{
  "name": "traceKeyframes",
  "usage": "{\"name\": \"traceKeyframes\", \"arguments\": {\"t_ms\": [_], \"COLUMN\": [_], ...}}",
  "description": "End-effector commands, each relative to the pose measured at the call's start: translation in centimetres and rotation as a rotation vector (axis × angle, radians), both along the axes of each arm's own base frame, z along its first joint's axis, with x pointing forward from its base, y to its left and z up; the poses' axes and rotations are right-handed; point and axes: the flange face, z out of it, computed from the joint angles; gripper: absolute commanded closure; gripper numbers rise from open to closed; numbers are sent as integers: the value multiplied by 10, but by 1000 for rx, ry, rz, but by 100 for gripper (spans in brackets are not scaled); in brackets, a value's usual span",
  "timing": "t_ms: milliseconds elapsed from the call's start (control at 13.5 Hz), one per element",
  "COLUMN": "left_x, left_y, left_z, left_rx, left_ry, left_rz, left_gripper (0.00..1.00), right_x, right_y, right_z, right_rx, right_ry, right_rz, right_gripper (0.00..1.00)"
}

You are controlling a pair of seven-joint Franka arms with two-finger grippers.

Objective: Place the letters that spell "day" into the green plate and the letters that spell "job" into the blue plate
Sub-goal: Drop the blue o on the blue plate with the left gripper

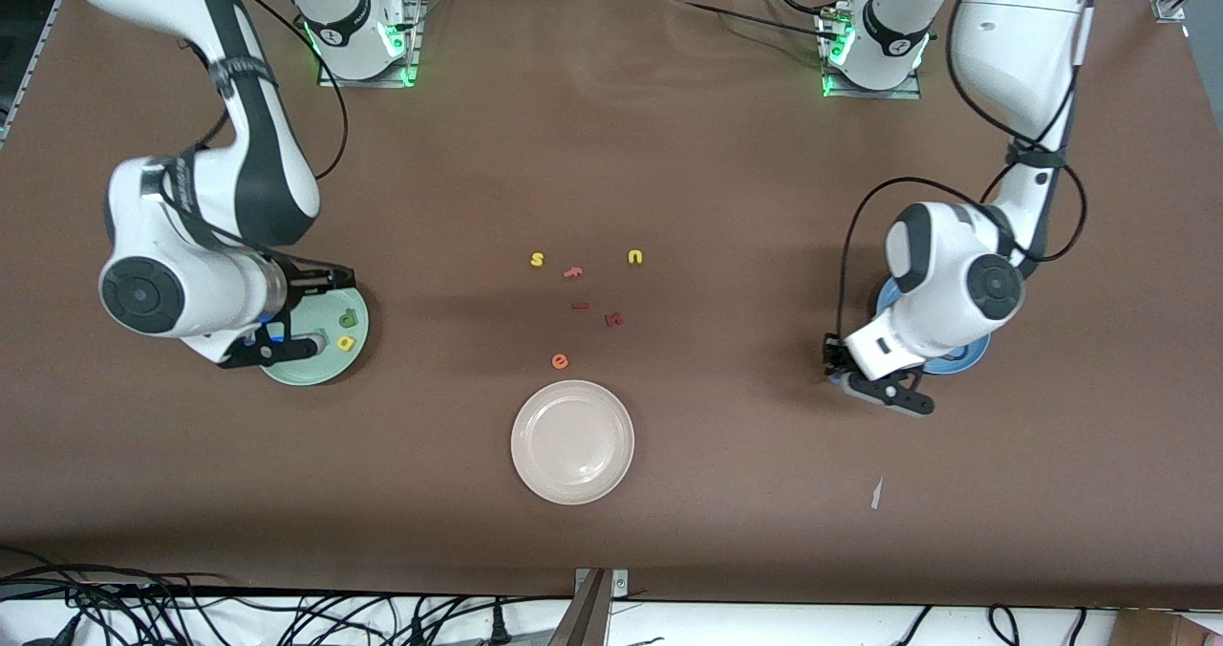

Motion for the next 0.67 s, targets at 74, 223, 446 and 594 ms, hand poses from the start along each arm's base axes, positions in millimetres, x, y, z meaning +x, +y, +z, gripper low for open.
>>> {"name": "traceKeyframes", "arguments": {"t_ms": [74, 223, 446, 594], "left_x": [-39, -61, -82, -87], "left_y": [41, 73, 118, 136], "left_z": [10, 10, 19, 15], "left_rx": [26, 52, 134, 154], "left_ry": [59, 110, 134, 148], "left_rz": [-81, -67, -92, -83], "left_gripper": [84, 83, 80, 61], "right_x": [-15, -25, -53, -61], "right_y": [8, 8, -15, -38], "right_z": [65, 100, 156, 184], "right_rx": [-10, 3, 53, 50], "right_ry": [1, -51, -145, -188], "right_rz": [-31, -24, -50, -73], "right_gripper": [0, 0, 0, 0]}}
